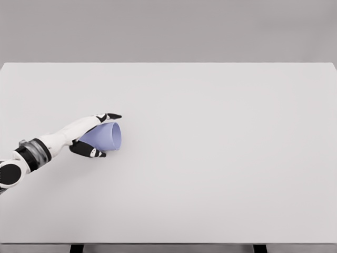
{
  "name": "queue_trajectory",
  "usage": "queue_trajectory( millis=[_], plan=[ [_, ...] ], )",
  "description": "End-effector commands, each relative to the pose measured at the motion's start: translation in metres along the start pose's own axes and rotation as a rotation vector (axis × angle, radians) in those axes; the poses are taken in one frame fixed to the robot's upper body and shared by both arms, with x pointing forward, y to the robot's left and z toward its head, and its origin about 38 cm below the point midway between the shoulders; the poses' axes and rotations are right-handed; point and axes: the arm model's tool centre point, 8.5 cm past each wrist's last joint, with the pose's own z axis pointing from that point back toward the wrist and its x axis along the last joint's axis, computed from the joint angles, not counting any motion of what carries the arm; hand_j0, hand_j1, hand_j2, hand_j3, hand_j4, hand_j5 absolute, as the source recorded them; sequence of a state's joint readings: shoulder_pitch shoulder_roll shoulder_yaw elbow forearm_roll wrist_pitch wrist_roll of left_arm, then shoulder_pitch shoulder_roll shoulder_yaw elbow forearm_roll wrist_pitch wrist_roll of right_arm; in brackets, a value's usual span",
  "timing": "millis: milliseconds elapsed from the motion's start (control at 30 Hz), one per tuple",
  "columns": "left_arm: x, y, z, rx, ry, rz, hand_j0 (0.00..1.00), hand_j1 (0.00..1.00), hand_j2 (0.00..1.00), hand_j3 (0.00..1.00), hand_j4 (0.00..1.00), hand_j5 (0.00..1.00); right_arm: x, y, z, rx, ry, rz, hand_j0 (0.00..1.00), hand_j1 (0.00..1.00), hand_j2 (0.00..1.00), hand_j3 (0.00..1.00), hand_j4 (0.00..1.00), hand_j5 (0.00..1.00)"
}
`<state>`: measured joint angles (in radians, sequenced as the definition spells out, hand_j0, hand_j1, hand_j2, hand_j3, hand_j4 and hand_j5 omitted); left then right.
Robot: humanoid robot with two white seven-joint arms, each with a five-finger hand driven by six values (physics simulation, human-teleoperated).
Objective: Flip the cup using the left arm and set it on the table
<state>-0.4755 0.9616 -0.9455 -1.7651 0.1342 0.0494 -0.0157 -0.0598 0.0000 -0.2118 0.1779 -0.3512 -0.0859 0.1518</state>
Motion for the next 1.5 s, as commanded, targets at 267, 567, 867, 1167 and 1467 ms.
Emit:
queue_trajectory(
  millis=[267,567,867,1167,1467],
  plan=[
    [0.005,-0.005,-0.006,-0.035,-0.012,0.024,0.65,0.65,0.65,0.65,0.65,0.65,0.0,0.0,0.0,0.0,0.0,0.0,1.0,1.0,1.0,1.0,1.0,1.0],
    [0.032,0.042,0.025,0.071,-0.367,0.059,0.56,0.56,0.56,0.56,0.56,0.56,0.0,0.0,0.0,0.0,0.0,0.0,1.0,1.0,1.0,1.0,1.0,1.0],
    [0.031,0.042,0.04,0.269,-0.545,0.261,0.54,0.54,0.54,0.54,0.54,0.54,0.0,0.0,0.0,0.0,0.0,0.0,1.0,1.0,1.0,1.0,1.0,1.0],
    [-0.019,-0.004,-0.001,0.43,-0.464,0.727,0.57,0.57,0.57,0.57,0.57,0.57,0.0,0.0,0.0,0.0,0.0,0.0,1.0,1.0,1.0,1.0,1.0,1.0],
    [-0.031,-0.038,-0.022,0.494,-0.419,0.848,0.55,0.55,0.55,0.55,0.55,0.55,0.0,0.0,0.0,0.0,0.0,0.0,1.0,1.0,1.0,1.0,1.0,1.0]
  ],
)
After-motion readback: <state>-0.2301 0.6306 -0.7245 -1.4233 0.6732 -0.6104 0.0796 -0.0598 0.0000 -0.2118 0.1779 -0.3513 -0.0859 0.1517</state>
